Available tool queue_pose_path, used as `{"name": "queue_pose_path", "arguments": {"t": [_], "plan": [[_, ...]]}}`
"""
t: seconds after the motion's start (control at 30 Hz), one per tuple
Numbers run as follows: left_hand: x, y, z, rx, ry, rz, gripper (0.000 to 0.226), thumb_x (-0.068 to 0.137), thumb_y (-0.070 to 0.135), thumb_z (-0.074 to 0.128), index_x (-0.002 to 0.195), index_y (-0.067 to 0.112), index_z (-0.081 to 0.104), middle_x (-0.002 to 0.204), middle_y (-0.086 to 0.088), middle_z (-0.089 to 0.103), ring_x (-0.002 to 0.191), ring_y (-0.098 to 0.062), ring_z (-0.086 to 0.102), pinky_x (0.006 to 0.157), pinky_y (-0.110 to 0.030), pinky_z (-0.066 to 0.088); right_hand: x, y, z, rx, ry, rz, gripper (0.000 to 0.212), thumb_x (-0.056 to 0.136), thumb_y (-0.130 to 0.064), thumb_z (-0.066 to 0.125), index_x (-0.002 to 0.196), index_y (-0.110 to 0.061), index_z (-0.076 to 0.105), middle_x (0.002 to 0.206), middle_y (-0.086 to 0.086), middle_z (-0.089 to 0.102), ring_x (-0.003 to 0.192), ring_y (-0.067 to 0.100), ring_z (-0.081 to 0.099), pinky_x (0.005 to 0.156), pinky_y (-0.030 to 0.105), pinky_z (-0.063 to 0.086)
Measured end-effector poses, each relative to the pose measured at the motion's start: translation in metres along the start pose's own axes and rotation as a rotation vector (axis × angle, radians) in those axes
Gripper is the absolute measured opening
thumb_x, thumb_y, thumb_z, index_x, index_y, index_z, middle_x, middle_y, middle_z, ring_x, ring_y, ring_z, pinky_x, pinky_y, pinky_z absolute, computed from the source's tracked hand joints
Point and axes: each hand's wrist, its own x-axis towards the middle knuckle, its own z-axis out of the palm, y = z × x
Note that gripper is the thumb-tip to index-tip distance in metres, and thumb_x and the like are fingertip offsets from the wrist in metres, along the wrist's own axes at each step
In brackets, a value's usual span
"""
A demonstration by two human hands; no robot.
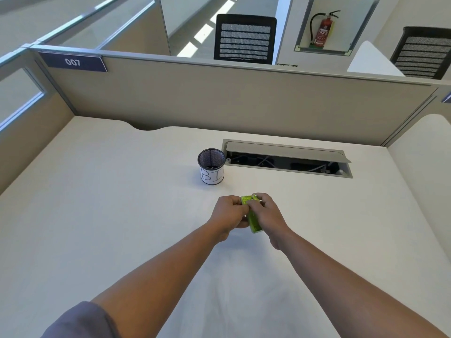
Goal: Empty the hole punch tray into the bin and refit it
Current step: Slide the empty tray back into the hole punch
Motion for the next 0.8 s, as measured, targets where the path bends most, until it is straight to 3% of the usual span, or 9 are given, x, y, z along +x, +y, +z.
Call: {"name": "queue_pose_path", "arguments": {"t": [0.13, 0.33, 0.43, 0.53, 0.8], "plan": [[0.001, 0.000, -0.004, -0.165, 0.045, -0.058, 0.016, 0.089, -0.006, 0.057, 0.102, -0.004, 0.067, 0.087, -0.017, 0.074, 0.062, -0.022, 0.074, 0.064, -0.033, 0.063, -0.007, 0.001, -0.010, 0.171, -0.047, 0.056, 0.033, 0.096, -0.035, 0.057, 0.128, -0.027, 0.053, 0.111, 0.004, 0.063, 0.088, 0.020, 0.063, 0.075, 0.037, 0.055], [0.001, -0.007, -0.006, -0.415, 0.077, -0.122, 0.017, 0.092, -0.007, 0.056, 0.107, 0.002, 0.057, 0.100, -0.021, 0.074, 0.076, -0.029, 0.076, 0.067, -0.036, 0.063, -0.010, 0.017, -0.022, 0.414, -0.087, 0.152, 0.039, 0.092, -0.007, 0.056, 0.130, -0.013, 0.054, 0.098, 0.016, 0.065, 0.075, 0.028, 0.060, 0.068, 0.034, 0.056], [-0.001, -0.010, -0.006, -0.466, 0.076, -0.121, 0.017, 0.094, -0.010, 0.053, 0.105, 0.003, 0.053, 0.098, -0.020, 0.072, 0.077, -0.028, 0.076, 0.068, -0.036, 0.064, -0.012, 0.023, -0.022, 0.415, -0.123, 0.126, 0.044, 0.090, -0.002, 0.068, 0.130, -0.013, 0.054, 0.095, 0.018, 0.068, 0.072, 0.024, 0.064, 0.075, 0.034, 0.059], [-0.001, -0.012, -0.005, -0.480, 0.054, -0.124, 0.020, 0.095, -0.012, 0.049, 0.108, 0.003, 0.052, 0.100, -0.021, 0.073, 0.085, -0.030, 0.075, 0.069, -0.035, 0.064, -0.013, 0.026, -0.021, 0.356, -0.111, 0.075, 0.050, 0.091, 0.004, 0.067, 0.135, -0.013, 0.050, 0.094, 0.021, 0.067, 0.074, 0.025, 0.067, 0.082, 0.038, 0.060], [0.000, -0.021, -0.010, -0.405, -0.024, -0.099, 0.036, 0.091, -0.015, 0.050, 0.116, 0.012, 0.051, 0.105, -0.019, 0.070, 0.085, -0.029, 0.072, 0.082, -0.040, 0.061, -0.012, 0.028, -0.024, 0.172, -0.073, -0.015, 0.054, 0.091, 0.008, 0.063, 0.138, -0.015, 0.051, 0.078, 0.016, 0.063, 0.068, 0.021, 0.066, 0.072, 0.033, 0.060]]}}
